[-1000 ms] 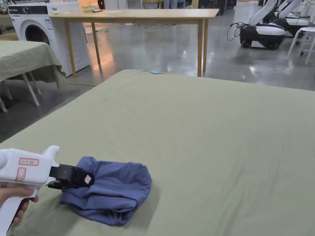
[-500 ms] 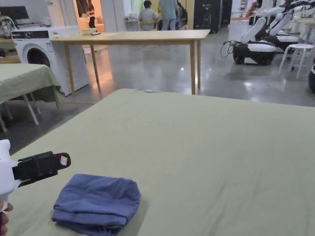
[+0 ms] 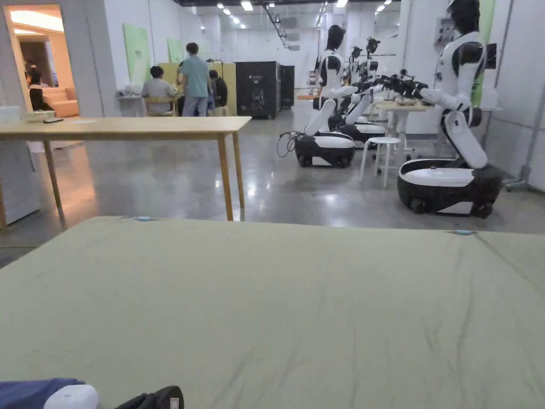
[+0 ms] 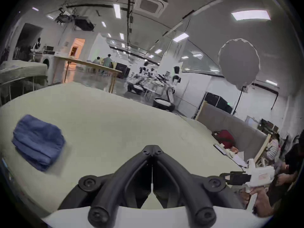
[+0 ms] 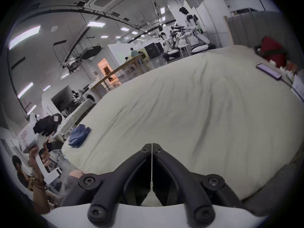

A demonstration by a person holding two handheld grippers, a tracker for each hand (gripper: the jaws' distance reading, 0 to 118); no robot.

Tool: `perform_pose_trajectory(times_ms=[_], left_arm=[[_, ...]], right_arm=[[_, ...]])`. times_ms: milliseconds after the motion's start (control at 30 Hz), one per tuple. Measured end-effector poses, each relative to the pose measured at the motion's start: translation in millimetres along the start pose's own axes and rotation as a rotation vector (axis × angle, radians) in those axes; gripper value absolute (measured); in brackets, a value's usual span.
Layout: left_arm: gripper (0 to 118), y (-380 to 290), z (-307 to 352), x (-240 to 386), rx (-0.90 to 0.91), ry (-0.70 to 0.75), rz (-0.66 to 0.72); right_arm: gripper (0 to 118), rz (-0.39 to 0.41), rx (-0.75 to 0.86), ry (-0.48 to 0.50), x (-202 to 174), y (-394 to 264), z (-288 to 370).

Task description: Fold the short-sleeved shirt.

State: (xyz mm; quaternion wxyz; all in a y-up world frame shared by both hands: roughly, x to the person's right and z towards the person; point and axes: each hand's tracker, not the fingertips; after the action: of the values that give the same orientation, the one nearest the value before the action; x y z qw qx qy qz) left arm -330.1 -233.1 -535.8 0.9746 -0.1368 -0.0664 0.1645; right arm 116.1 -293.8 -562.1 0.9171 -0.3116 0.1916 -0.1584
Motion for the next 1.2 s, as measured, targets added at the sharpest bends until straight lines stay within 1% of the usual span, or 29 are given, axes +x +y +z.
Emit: perform_pose_trajectory(times_ms=[67, 100, 167, 200, 267, 333, 400, 433, 467, 500, 533, 567, 667, 700, 733, 767, 800, 833, 867, 900, 933, 967, 1067, 1100, 1167, 1200], left_arm=[[0, -4.4, -12.9, 17.9, -0.011, 0.021, -0.043], [0, -2.2, -20.3, 34.7, -0.005, 0.075, -0.098], [0, 8.4, -27.5, 57.7, 0.064, 0.106, -0.169], [0, 18.2, -32.7, 69.1, 0.102, 0.094, -0.202], [0, 46.9, -46.4, 100.5, 0.177, 0.102, -0.284], [0, 76.0, -58.3, 121.7, 0.27, 0.103, -0.352], [0, 111.1, -76.0, 139.8, 0.299, 0.067, -0.345], [0, 127.5, -85.7, 144.6, 0.292, 0.075, -0.347], [0, 140.5, -97.6, 147.3, 0.321, 0.063, -0.274], [0, 153.6, -109.2, 149.5, 0.33, 0.066, -0.273], [0, 166.6, -123.3, 152.9, 0.323, 0.078, -0.287], [0, 176.0, -136.0, 154.1, 0.342, 0.125, -0.32], [0, 198.8, -180.1, 148.6, 0.31, 0.198, -0.355], [0, 202.2, -190.8, 145.9, 0.305, 0.229, -0.369], [0, 206.4, -201.4, 138.9, 0.291, 0.211, -0.354], [0, 206.8, -210.4, 133.2, 0.273, 0.228, -0.341], [0, 207.4, -218.5, 127.7, 0.275, 0.231, -0.342], [0, 205.2, -225.9, 122.7, 0.27, 0.233, -0.348], [0, 201.2, -231.0, 120.5, 0.266, 0.281, -0.385], [0, 197.8, -232.7, 117.9, 0.27, 0.282, -0.383], [0, 195.3, -235.6, 115.7, 0.266, 0.276, -0.376], [0, 193.3, -237.5, 113.2, 0.248, 0.269, -0.352], [0, 187.4, -243.7, 109.4, 0.246, 0.273, -0.333], [0, 187.6, -246.6, 110.3, 0.234, 0.297, -0.343], [0, 188.1, -246.5, 108.5, 0.233, 0.291, -0.32], [0, 189.0, -245.1, 108.5, 0.238, 0.262, -0.301]], right_arm=[[2, 0.033, 0.026, -0.048, 4.0, 2.2, 8.1], [2, 0.066, 0.051, -0.073, 3.1, 6.6, 13.0], [2, 0.155, 0.124, -0.127, -3.3, 25.9, 20.7], [2, 0.203, 0.167, -0.138, -9.0, 42.0, 22.6], [2, 0.304, 0.254, -0.185, -25.4, 79.8, 22.6], [2, 0.397, 0.362, -0.204, -43.4, 124.7, 16.8], [2, 0.483, 0.424, -0.236, -61.5, 167.9, 11.1], [2, 0.521, 0.47, -0.246, -69.3, 190.2, 5.8], [2, 0.544, 0.506, -0.258, -77.4, 211.6, -0.5], [2, 0.557, 0.524, -0.257, -82.8, 230.1, -7.1], [2, 0.564, 0.55, -0.271, -88.6, 249.5, -15.5], [2, 0.549, 0.549, -0.273, -90.8, 267.0, -25.6], [2, 0.502, 0.551, -0.27, -93.9, 313.3, -53.7], [2, 0.499, 0.563, -0.287, -91.6, 324.7, -65.2], [2, 0.498, 0.573, -0.299, -89.4, 335.3, -74.5], [2, 0.515, 0.593, -0.343, -86.9, 341.5, -82.1], [2, 0.509, 0.581, -0.349, -83.7, 348.0, -89.2], [2, 0.505, 0.573, -0.354, -80.4, 350.5, -94.6], [2, 0.474, 0.547, -0.368, -76.0, 352.5, -98.2], [2, 0.45, 0.54, -0.374, -72.8, 352.0, -100.6], [2, 0.409, 0.542, -0.357, -69.7, 349.8, -99.9], [2, 0.405, 0.56, -0.335, -66.9, 345.7, -98.6], [2, 0.421, 0.574, -0.358, -67.8, 337.9, -100.1], [2, 0.424, 0.578, -0.357, -76.3, 329.7, -90.0], [3, 0.426, 0.578, -0.351, -80.0, 328.1, -87.6], [3, 0.432, 0.573, -0.349, -82.6, 327.7, -86.2]])
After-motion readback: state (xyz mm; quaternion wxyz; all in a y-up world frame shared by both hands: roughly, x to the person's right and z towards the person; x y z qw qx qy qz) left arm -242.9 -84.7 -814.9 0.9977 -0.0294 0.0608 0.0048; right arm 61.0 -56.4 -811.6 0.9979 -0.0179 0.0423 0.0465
